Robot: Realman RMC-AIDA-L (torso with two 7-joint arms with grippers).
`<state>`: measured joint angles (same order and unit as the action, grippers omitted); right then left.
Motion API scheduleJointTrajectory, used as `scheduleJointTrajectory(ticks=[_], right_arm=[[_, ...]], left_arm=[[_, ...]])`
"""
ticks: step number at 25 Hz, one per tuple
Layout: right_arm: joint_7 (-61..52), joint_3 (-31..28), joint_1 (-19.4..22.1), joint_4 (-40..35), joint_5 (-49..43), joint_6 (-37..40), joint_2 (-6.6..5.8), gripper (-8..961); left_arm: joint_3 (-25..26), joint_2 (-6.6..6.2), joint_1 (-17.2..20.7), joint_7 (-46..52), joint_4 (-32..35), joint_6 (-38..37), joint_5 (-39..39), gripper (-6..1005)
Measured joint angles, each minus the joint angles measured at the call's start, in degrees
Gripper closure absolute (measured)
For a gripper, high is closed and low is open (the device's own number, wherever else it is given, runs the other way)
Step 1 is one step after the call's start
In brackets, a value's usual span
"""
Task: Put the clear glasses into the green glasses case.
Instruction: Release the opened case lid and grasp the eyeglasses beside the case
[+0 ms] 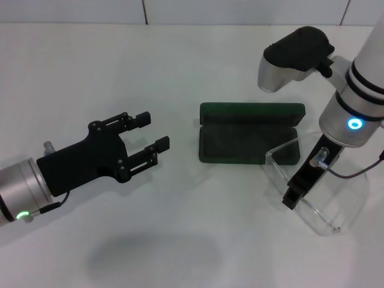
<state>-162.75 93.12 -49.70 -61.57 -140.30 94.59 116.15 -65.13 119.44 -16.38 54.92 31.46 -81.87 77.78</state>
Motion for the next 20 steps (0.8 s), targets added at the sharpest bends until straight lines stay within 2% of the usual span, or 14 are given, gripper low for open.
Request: scheduleJointTrajectory(ticks=[20], right_arm=[[-0.02,2.89,0.62,0.12,1.18,-2.57,0.04,640]], left_arm=[[0.00,0.00,-0.04,-0.25,0.00,-0.05,0.00,380]])
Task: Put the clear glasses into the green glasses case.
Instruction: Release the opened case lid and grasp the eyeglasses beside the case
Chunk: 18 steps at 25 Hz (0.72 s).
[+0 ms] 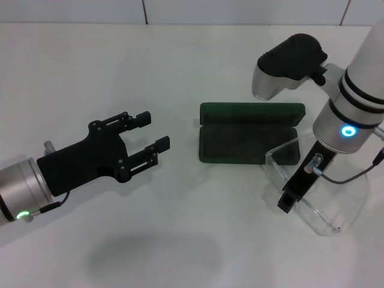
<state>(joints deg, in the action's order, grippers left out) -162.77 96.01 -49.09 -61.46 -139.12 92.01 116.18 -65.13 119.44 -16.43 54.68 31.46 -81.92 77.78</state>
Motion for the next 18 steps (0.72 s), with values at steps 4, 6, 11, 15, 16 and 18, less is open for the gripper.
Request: scheduleJointTrajectory(ticks=[4,6,11,15,16,18], right_arm=[[0.00,0.06,0.18,0.03,0.00,-0.01,0.00,646],[0.00,0.31,0.21,0.01,0.00,-0.09,0.00,649],[0.08,1.03,0.26,0.00,-0.31,-0.91,0.00,657],[0.43,1.02,0.31,0.16,-0.44,-1.44,0.00,663],[0.49,1.02,0.31,0.17,-0.47,-1.44,0.00,664],[0.55,1.05,0.31,0.16,-0.53,-1.43,0.00,667]], left_arm=[[0.01,0.00,0.05,-0.06,0.00,0.00,0.00,380],[0.02,0.00,0.07,-0.07,0.00,0.00,0.00,380],[0.02,0.00,0.14,-0.17,0.00,0.01,0.00,380],[0.08,0.00,0.22,-0.19,0.00,0.01,0.00,381],[0.10,0.00,0.25,-0.19,0.00,0.00,0.00,381],[0.15,0.01,0.27,-0.22,0.00,0.01,0.00,381]])
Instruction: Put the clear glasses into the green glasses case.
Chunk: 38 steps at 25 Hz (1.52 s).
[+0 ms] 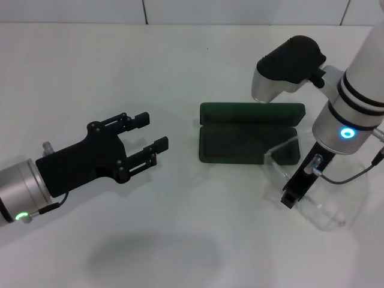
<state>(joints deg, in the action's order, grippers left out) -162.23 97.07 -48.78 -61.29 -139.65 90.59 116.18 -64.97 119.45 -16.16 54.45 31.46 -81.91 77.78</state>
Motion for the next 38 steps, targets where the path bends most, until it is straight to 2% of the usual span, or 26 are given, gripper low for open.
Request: scheduleJointTrajectory(ticks=[7,14,21,30,31,35,38], right_arm=[[0.16,0.00,0.23,-0.06,0.01,0.24,-0.08,739],[1.18,-1.01,0.59,-1.11,0.36,2.20,-0.33,771],[5.01,-5.75,2.06,-4.08,0.83,5.97,-0.36,824],[14.89,-12.43,9.22,-9.50,4.20,9.29,-0.66,827],[19.48,-16.54,10.91,-9.91,5.45,10.87,-0.69,827],[27.49,-22.22,13.42,-10.53,7.72,13.18,-0.68,827],[35.86,-26.20,15.72,-11.02,10.09,14.26,-0.66,827]], left_arm=[[0.16,0.06,0.08,-0.05,0.00,0.00,0.00,382],[0.20,0.09,0.13,-0.06,0.00,0.00,0.00,384],[0.42,0.07,0.72,0.22,0.00,-0.66,-0.78,384],[0.49,0.28,0.36,-0.06,-1.21,-1.37,-3.87,385],[0.47,0.28,0.19,-0.26,-1.67,-1.37,-4.56,385],[0.35,0.41,-0.77,-3.97,-5.70,-1.51,-9.37,386],[0.07,0.83,-1.19,-9.14,-10.56,-3.00,-16.21,386]])
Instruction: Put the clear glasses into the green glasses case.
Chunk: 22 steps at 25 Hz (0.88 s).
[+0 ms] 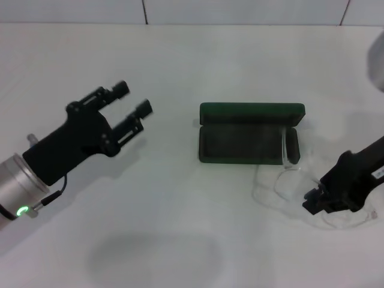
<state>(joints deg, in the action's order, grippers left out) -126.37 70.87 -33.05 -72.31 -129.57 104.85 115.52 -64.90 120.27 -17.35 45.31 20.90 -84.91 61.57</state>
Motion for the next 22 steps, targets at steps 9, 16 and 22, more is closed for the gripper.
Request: scheduleJointTrajectory(ticks=[9,16,22], right_arm=[[27.50,-16.66,2.43,3.05,8.75,6.88,-0.07,827],[42.30,-19.13,2.50,5.91,13.04,6.79,0.08,824],[58.79,-20.68,4.65,17.18,23.57,6.29,0.00,821]], left_arm=[[0.06,0.46,-5.52,-12.17,-17.93,-6.59,-17.83,387],[0.33,0.49,-7.77,-13.38,-22.95,-6.13,-20.92,397],[-0.63,0.49,-6.42,-17.27,-23.66,-7.55,-18.87,406]])
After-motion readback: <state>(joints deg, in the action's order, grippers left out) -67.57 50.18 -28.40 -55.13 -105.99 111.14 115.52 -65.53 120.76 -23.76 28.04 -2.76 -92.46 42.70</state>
